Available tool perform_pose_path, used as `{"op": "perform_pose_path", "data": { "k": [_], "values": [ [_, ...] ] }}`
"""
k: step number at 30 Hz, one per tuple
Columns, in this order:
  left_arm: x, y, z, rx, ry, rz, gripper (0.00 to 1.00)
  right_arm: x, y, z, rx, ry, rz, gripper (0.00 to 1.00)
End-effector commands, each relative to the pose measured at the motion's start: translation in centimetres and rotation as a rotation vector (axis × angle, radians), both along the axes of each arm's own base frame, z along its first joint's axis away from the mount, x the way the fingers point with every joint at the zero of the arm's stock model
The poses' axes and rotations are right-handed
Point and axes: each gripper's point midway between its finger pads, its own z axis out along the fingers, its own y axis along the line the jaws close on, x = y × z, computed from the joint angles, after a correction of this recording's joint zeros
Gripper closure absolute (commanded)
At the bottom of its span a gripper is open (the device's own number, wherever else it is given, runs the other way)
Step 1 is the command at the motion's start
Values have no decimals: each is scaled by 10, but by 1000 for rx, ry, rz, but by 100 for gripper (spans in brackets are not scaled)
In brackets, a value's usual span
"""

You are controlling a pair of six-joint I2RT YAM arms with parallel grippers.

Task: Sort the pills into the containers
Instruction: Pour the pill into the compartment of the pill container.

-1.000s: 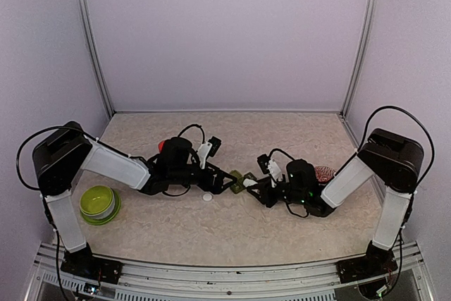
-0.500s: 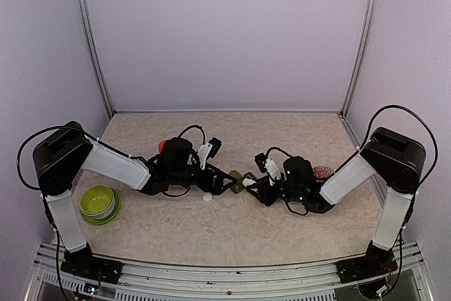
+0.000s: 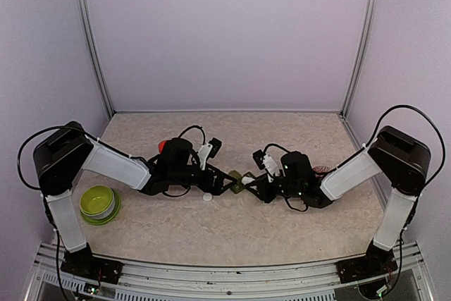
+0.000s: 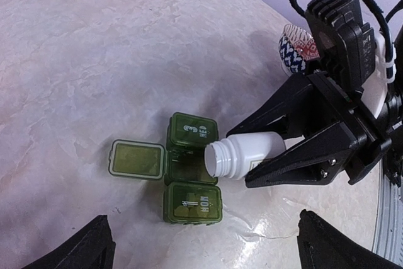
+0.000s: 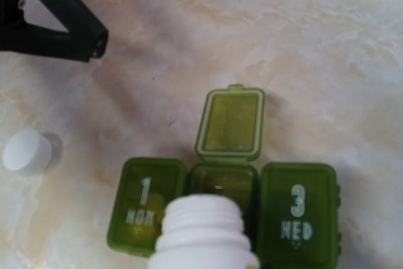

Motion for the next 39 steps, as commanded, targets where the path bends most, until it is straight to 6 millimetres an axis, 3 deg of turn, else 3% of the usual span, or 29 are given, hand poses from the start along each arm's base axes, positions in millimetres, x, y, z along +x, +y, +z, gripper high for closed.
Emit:
{"op": "perform_pose_path", "data": {
  "k": [1,39],
  "values": [
    [4,-5,3,-12,-5,-9,1,6,1,11,-3,4,-1,97],
    [3,-6,3,-14,-1,-14,1,7,3,19,-98,81,8,97]
  ]
}}
